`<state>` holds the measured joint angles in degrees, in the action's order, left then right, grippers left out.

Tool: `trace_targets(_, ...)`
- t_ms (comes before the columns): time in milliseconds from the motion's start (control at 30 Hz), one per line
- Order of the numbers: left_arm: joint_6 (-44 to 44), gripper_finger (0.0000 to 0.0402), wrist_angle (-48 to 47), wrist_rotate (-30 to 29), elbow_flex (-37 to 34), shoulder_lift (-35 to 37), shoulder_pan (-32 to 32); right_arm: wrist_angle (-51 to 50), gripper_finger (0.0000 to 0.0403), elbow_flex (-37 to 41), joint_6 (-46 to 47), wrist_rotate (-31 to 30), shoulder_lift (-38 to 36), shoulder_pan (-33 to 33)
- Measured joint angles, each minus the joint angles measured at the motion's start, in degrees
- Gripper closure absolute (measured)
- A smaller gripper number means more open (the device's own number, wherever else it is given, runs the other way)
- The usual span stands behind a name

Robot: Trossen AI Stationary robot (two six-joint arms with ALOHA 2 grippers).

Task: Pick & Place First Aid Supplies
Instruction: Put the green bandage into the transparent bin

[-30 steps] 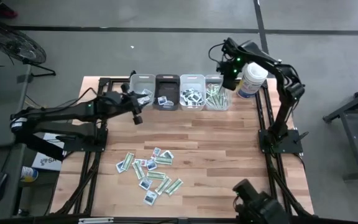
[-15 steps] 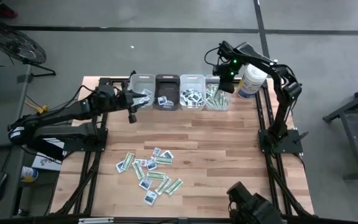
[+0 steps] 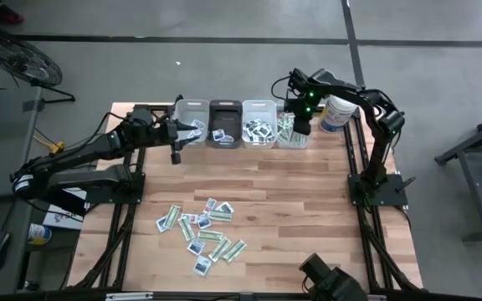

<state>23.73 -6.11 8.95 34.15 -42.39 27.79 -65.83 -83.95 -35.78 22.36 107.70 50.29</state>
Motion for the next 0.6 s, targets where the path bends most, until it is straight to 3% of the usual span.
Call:
trace_targets(133, -0.1, 0.0264, 0.0, 0.3, 0.0, 0.0, 0.0, -0.1, 0.0379, -0.1, 2.6, -2.0, 0.0, -0.1)
trace_targets(367, -0.6, 0.0264, 0.0, 1.2, 0.0, 0.0, 0.0, -1.1, 0.0284, -3.0, 7.5, -3.2, 0.0, -0.1)
trace_targets(600, -1.1, 0.0264, -0.1, 2.2, 0.0, 0.0, 0.0, -4.6, 0.0216, -8.5, 9.4, -11.1, 0.0, -0.2)
